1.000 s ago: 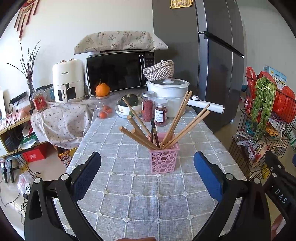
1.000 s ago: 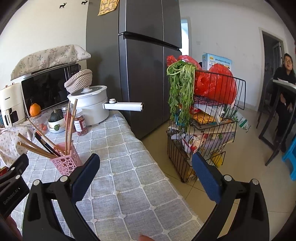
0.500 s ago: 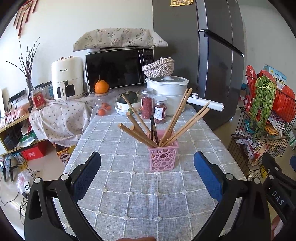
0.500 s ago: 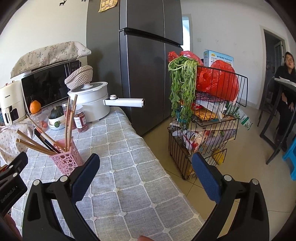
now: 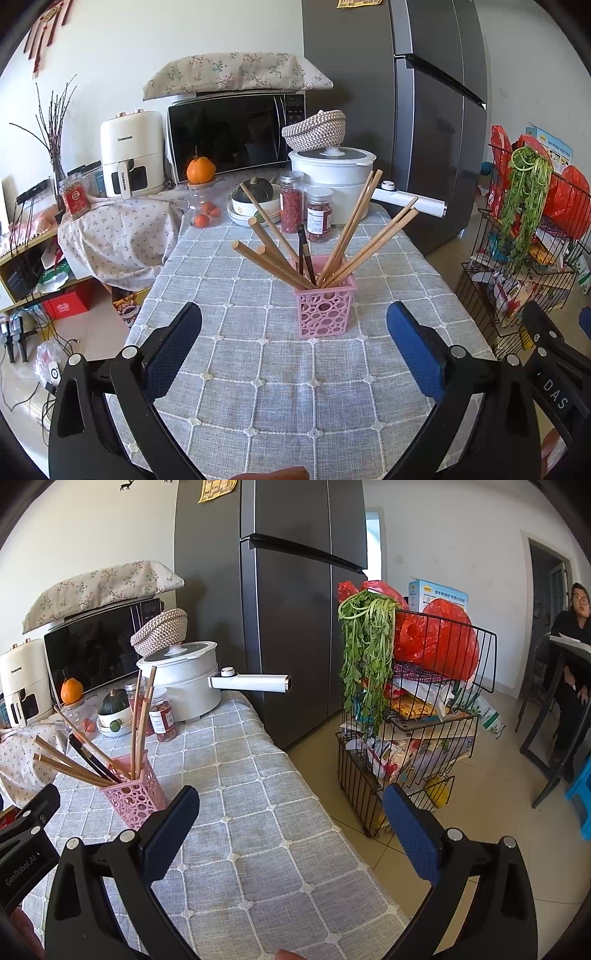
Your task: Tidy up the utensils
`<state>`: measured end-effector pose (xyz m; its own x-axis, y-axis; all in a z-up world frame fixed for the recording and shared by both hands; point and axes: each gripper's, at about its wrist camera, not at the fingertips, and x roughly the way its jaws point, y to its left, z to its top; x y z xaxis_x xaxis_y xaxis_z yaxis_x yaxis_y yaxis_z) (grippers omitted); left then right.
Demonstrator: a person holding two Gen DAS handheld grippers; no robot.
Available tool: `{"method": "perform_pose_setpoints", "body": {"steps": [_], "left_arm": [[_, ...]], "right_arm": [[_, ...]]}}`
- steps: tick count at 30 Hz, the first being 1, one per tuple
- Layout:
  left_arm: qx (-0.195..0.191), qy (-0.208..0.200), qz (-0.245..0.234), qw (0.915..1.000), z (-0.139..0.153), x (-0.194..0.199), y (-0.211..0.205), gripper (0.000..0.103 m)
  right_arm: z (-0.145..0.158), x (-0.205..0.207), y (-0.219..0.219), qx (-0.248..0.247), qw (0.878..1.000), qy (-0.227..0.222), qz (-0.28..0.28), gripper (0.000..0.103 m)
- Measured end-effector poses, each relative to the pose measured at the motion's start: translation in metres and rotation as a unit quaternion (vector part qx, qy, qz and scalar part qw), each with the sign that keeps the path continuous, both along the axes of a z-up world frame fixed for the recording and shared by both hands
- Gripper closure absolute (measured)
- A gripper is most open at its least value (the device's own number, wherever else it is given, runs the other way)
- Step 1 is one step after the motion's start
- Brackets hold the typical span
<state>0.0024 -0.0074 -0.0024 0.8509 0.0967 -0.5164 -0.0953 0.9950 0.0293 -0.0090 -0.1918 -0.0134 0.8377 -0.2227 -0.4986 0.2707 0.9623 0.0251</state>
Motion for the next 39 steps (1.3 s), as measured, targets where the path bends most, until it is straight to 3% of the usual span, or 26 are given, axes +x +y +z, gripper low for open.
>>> {"method": "perform_pose_setpoints", "body": {"steps": [33, 39], "left_arm": [[0.000, -0.001, -0.003, 1.0000, -0.0031, -0.0019, 0.0040, 0.007], [-0.002, 0.001, -0.005, 1.0000, -0.0088, -0.0043, 0.0066, 0.013]], "right_arm": [[-0.0060, 0.0005, 0.0016, 0.000, 1.000, 0.006, 0.005, 0.006], [-0.0072, 0.0004, 0.0014, 0.000, 1.000, 0.007, 0.005, 0.006]]}}
